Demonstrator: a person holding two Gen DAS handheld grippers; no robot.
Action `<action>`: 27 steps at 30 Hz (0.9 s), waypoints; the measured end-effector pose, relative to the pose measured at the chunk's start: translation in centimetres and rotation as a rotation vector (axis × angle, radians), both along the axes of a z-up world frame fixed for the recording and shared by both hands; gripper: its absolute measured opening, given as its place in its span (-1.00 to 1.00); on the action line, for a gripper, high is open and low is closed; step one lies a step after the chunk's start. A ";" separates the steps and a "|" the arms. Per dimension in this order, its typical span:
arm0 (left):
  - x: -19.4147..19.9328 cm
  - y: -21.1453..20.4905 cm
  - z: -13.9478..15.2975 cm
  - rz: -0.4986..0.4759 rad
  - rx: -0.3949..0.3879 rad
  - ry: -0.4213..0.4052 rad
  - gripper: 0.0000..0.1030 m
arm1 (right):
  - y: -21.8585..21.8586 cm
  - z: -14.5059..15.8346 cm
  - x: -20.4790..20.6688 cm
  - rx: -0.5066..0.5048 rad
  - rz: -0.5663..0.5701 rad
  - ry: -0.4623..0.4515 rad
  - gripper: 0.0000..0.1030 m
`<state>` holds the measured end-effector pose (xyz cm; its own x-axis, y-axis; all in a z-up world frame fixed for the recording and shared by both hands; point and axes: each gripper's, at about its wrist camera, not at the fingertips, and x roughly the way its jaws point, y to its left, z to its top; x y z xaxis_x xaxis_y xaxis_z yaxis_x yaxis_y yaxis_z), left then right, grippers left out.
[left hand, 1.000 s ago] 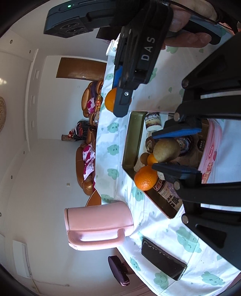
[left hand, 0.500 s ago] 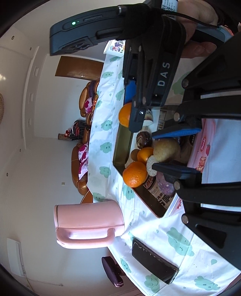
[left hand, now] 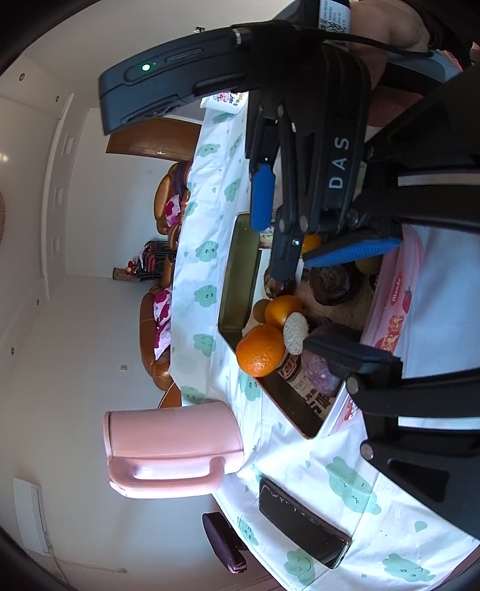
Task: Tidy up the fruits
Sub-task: 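Lower the mandarin and brown fruit into the tin and open both grippers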
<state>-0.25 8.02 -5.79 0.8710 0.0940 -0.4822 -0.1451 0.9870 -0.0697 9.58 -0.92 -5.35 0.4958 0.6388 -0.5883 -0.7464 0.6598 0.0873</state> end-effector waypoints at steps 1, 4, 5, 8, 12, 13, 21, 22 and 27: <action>-0.2 0.0 0.1 0.006 0.002 -0.008 0.03 | -0.3 0.1 0.0 0.011 -0.004 -0.001 0.14; -0.8 0.0 0.7 0.008 0.003 -0.036 0.26 | -1.2 0.7 -0.1 0.042 -0.034 -0.009 0.19; -1.0 0.0 1.0 0.008 0.000 -0.046 0.35 | -1.6 0.9 -0.1 0.053 -0.043 -0.011 0.22; -1.7 -0.1 1.8 0.008 -0.001 -0.076 0.50 | -2.7 1.8 -0.5 0.077 -0.075 -0.031 0.24; -2.4 -0.2 2.6 0.016 0.002 -0.107 0.75 | -4.3 2.9 -1.2 0.092 -0.125 -0.074 0.36; -2.5 -0.2 2.8 0.020 0.003 -0.115 0.78 | -4.7 3.1 -1.4 0.096 -0.138 -0.087 0.43; -2.5 -0.8 3.1 0.007 0.005 -0.118 0.80 | -6.7 3.6 -2.8 0.112 -0.183 -0.128 0.48; -2.4 -0.8 3.1 0.005 0.006 -0.117 0.80 | -6.8 3.7 -2.8 0.113 -0.188 -0.131 0.48; -2.5 -1.1 3.2 0.003 0.009 -0.120 0.80 | -7.4 3.7 -2.9 0.122 -0.198 -0.127 0.48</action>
<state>-2.76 6.93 -2.61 0.9220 0.1005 -0.3738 -0.1393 0.9872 -0.0782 6.69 -8.37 -1.60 0.6831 0.5848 -0.4376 -0.6142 0.7841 0.0891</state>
